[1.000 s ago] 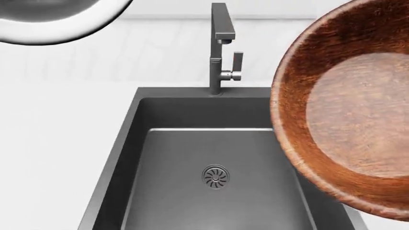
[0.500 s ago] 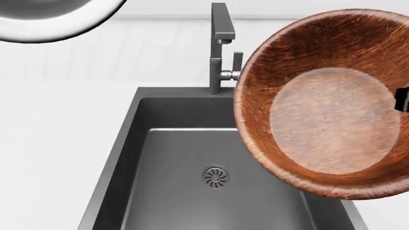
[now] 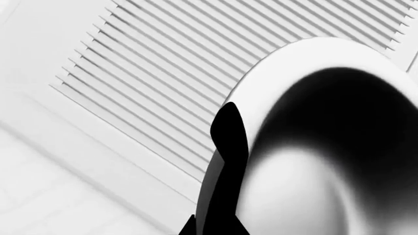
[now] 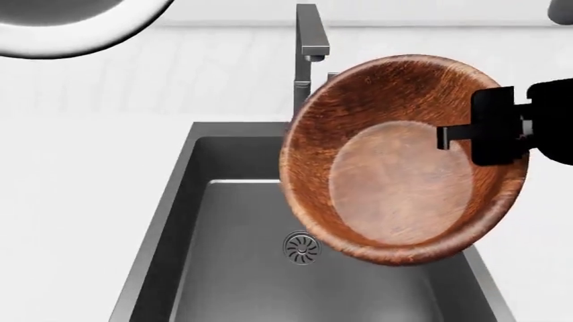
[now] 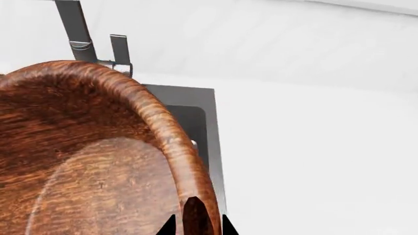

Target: Stack the bowls in the sink.

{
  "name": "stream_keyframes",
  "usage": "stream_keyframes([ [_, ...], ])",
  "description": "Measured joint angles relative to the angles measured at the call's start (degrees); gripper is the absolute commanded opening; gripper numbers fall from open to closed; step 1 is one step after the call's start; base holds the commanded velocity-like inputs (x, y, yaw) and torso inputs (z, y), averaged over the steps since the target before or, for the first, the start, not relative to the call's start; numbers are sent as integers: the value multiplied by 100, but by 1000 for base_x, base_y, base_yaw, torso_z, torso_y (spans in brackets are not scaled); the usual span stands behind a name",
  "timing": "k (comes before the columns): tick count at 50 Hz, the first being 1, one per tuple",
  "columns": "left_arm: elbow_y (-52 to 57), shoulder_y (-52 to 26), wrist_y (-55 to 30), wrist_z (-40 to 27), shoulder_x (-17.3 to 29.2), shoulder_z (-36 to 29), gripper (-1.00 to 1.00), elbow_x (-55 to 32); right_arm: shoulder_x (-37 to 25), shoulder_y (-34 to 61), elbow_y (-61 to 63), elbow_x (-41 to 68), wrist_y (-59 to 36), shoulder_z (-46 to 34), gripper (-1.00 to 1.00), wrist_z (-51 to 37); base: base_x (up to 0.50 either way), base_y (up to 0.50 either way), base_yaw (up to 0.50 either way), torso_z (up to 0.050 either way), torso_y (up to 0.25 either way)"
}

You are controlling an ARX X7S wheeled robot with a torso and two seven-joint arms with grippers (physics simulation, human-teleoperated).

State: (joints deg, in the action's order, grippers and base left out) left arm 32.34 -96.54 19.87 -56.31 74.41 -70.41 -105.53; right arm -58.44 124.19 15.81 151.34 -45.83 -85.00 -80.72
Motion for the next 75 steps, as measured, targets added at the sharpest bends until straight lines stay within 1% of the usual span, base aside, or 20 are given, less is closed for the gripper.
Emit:
stream_keyframes([
  [19,-26,36,-24,8,-30,46,-100,-27,758,-851,-507,-718,337,-120,-100,840,0,0,0,1,1],
  [28,-26,54,-27,9,-34,69,-100,-24,983,-1209,-677,-990,473,-181,-100,1138,0,0,0,0,1],
  [56,-2,125,-32,20,-14,138,-100,-30,1130,-2431,-190,-1464,1440,-141,-100,1796,0,0,0,0,1],
  [75,-20,155,-49,25,-27,190,-100,-37,1005,-3008,-66,-1687,1693,-302,-100,1938,0,0,0,0,1],
])
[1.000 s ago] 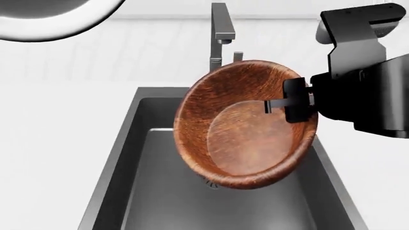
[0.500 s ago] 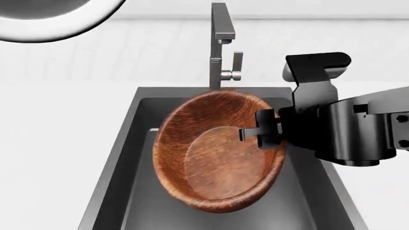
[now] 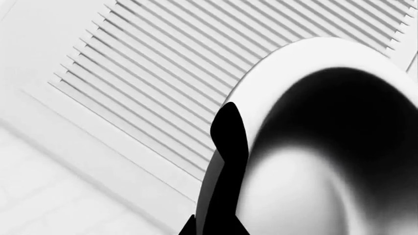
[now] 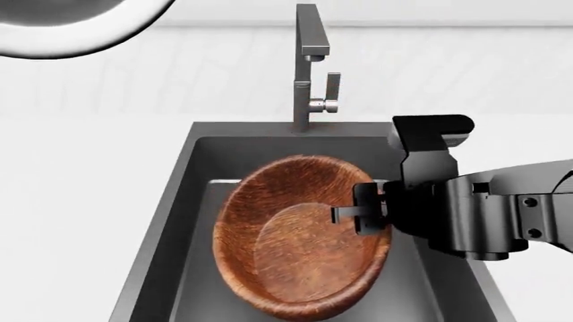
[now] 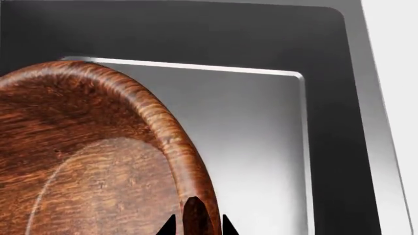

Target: Stack the bowls in the sink.

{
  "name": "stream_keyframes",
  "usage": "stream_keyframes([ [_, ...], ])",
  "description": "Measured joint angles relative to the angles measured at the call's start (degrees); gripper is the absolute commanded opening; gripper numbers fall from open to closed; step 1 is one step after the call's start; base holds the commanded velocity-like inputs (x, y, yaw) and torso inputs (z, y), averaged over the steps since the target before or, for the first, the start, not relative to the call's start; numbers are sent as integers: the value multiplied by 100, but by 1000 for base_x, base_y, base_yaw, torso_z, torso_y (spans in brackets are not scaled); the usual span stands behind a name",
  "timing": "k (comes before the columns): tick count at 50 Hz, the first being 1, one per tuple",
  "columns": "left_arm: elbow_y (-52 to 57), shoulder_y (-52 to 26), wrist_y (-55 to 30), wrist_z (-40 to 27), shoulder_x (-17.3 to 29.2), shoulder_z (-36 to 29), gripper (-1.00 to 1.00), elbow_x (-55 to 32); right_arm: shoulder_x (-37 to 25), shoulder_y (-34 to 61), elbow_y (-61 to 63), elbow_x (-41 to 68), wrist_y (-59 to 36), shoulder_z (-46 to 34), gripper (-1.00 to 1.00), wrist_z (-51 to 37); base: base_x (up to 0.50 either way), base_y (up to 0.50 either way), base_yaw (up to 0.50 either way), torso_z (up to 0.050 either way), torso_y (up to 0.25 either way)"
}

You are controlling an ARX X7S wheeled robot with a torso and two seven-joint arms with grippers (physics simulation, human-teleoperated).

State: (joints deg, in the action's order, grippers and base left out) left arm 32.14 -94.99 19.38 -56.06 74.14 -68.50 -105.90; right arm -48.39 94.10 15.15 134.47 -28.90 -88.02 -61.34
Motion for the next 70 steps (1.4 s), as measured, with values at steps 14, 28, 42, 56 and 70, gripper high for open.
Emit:
stream_keyframes([
  [14,9,26,0,-4,6,40,-100,5,-35,-311,39,-94,23,-161,-100,37,0,0,0,1,1],
  [28,28,33,-16,-12,19,90,-100,-12,-39,-547,-6,-211,68,-259,-100,126,0,0,0,0,1],
  [42,46,69,-15,-2,38,125,-100,-22,21,-672,-105,-308,89,-297,-100,234,0,0,0,1,1],
  [56,64,92,-16,2,58,170,-100,-38,64,-680,-160,-360,63,-263,100,319,0,0,0,0,1],
  [70,65,107,-32,0,62,214,-100,-52,74,-558,-163,-345,9,-193,100,269,0,0,0,0,1],
])
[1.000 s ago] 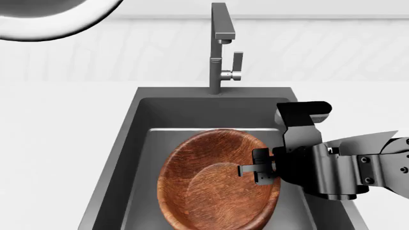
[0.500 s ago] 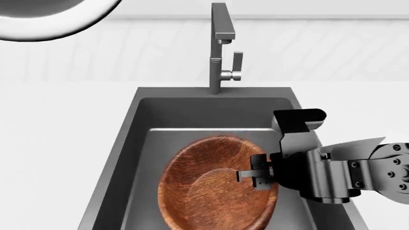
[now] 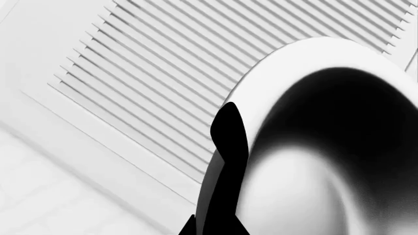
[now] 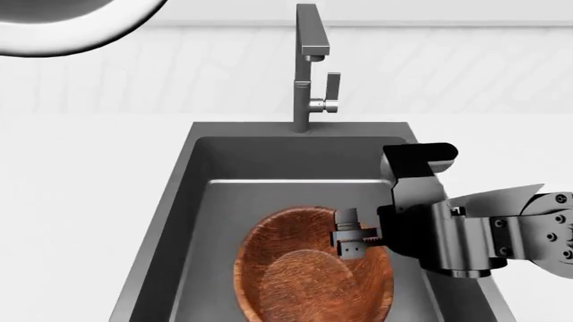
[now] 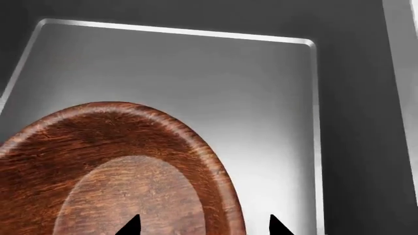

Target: Stack the bowls in the sink.

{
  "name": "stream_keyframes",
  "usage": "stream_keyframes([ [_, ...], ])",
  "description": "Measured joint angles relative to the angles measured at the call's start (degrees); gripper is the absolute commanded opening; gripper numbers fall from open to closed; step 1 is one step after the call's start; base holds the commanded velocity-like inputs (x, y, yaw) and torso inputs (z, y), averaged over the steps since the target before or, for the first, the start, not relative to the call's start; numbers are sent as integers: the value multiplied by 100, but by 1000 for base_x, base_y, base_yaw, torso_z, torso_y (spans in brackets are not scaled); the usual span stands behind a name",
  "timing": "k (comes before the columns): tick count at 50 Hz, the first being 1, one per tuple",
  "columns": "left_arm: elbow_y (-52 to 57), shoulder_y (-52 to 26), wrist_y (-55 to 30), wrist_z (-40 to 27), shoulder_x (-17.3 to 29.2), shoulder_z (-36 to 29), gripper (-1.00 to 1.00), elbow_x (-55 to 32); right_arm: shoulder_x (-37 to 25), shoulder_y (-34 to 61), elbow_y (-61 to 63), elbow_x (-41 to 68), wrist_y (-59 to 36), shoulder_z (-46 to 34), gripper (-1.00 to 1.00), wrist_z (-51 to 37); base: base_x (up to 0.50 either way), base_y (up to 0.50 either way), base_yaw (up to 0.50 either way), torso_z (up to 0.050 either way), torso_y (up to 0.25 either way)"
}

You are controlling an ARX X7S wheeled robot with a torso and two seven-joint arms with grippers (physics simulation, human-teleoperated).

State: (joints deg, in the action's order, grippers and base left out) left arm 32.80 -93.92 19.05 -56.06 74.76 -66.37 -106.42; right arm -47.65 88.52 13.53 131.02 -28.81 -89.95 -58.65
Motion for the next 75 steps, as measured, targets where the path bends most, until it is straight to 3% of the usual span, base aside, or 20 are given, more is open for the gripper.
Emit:
stream_keyframes([
  [14,-13,15,-25,-8,-9,37,-100,-2,-204,716,559,194,-41,365,100,-553,0,0,0,0,0],
  [24,-24,23,-47,-25,-9,62,-100,-7,-523,1830,1404,575,-143,897,100,-1454,0,0,0,1,1],
  [34,15,38,-59,-40,10,89,-100,-5,-701,3429,1775,1395,-735,1595,100,-2344,0,0,0,0,0],
  [41,60,57,-58,-37,33,108,-100,4,-621,4050,1589,1843,-1567,2156,100,-2742,0,0,0,0,0],
  [58,401,199,-470,30,202,-32,-100,36,-744,4545,1068,1973,-3508,3408,100,-3063,0,0,0,0,1],
  [75,552,451,-1349,169,479,-350,-100,42,-983,4632,996,2057,-3978,3879,100,-3122,0,0,0,0,0],
])
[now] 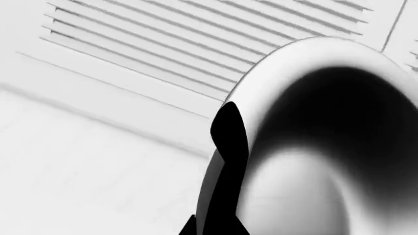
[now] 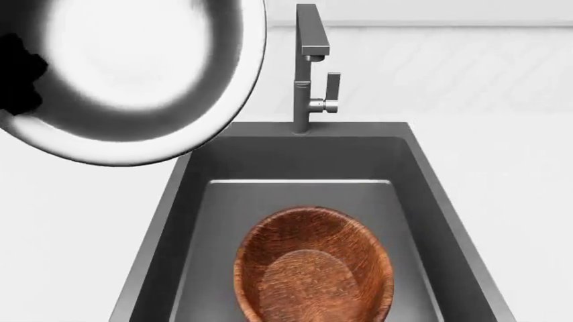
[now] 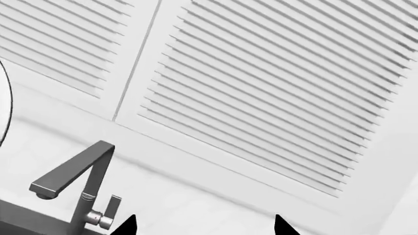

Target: Stack the bowls in the sink.

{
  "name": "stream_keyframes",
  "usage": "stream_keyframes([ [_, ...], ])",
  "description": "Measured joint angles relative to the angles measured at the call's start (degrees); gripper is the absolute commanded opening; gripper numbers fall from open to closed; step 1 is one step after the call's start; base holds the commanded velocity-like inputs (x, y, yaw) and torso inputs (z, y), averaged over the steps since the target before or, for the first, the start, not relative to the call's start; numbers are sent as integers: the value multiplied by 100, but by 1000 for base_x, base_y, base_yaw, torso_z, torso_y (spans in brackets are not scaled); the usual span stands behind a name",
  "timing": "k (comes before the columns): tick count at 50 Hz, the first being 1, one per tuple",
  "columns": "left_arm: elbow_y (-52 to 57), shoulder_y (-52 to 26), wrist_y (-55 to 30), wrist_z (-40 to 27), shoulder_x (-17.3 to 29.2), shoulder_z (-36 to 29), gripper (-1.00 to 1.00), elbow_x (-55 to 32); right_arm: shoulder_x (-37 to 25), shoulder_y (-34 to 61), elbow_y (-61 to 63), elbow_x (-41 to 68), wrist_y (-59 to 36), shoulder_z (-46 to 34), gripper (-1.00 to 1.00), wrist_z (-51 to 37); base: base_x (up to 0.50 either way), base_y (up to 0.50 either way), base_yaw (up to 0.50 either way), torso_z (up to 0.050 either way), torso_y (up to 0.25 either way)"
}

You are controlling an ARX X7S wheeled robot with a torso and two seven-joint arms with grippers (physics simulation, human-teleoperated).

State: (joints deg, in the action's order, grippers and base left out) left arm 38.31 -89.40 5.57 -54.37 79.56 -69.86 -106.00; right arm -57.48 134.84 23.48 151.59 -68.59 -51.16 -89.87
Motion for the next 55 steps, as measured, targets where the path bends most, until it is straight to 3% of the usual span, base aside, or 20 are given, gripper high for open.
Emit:
stream_keyframes([
  [23,-513,552,-927,11,-453,-650,-100,78,-104,16,14,76,23,214,100,-12,0,0,0,0,0],
  [55,-196,1116,-1346,-326,-1267,-1249,-100,324,-118,16,27,78,77,189,100,-13,0,0,0,0,1],
])
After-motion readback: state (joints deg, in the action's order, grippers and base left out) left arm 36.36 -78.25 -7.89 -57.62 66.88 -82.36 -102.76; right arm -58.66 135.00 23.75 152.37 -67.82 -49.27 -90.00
